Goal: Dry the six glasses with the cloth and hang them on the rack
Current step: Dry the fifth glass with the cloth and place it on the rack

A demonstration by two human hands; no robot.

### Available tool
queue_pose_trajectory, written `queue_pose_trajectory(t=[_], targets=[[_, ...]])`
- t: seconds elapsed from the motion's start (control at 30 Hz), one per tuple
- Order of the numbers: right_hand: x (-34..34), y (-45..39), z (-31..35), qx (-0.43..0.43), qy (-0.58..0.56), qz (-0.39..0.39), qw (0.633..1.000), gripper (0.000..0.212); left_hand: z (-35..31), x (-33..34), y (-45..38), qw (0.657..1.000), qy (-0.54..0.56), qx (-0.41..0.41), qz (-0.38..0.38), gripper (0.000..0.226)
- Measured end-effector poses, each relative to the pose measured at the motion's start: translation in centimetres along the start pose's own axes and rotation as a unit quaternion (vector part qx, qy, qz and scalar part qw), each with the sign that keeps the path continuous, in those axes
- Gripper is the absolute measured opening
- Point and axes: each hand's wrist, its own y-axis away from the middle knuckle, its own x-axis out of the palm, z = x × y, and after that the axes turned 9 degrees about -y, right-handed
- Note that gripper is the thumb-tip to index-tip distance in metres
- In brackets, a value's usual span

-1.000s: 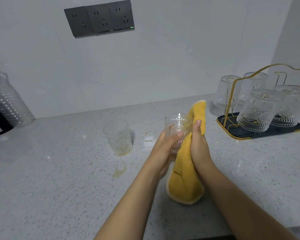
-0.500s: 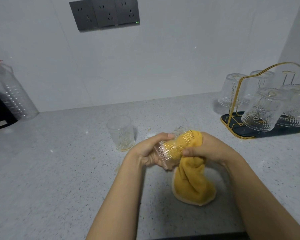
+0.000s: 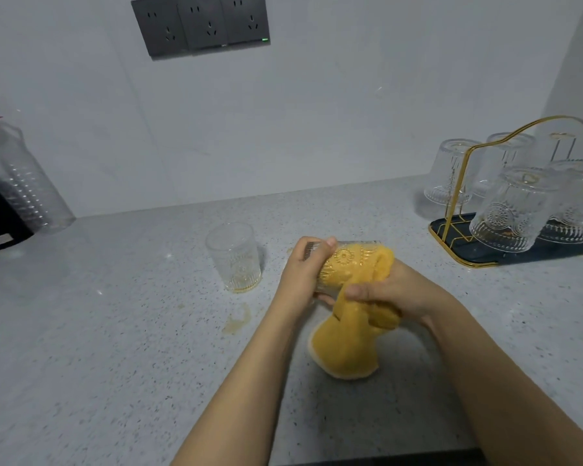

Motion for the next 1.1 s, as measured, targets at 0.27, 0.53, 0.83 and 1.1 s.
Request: queue_pose_trajectory(t=[0.27,0.53,0.83,1.1], targets=[[0.5,0.3,-1.5,0.105,0.296,-0.013,0.949,0.033,-0.4,-1.3,0.5,0.979,0.005,-0.168,0.116,0.037],[-0.7,0.5,1.0,0.025,-0.199,-0.109,0.974,0.031,-0.7,-1.0,0.6,0.995,-0.049,0.049,0.066,0.04],[1.5,0.9,-0.5,0.034,0.086,-0.026,0.995,0.037,-0.8,-0.6,0.7,0.998,-0.035,-0.015,0.04,0.034],[1.0,0.2,0.4,0.022,-0.105,-0.121,0.987,0.019,-0.4,-0.4,0.4,0.993,-0.1,0.06,-0.004,0.044]])
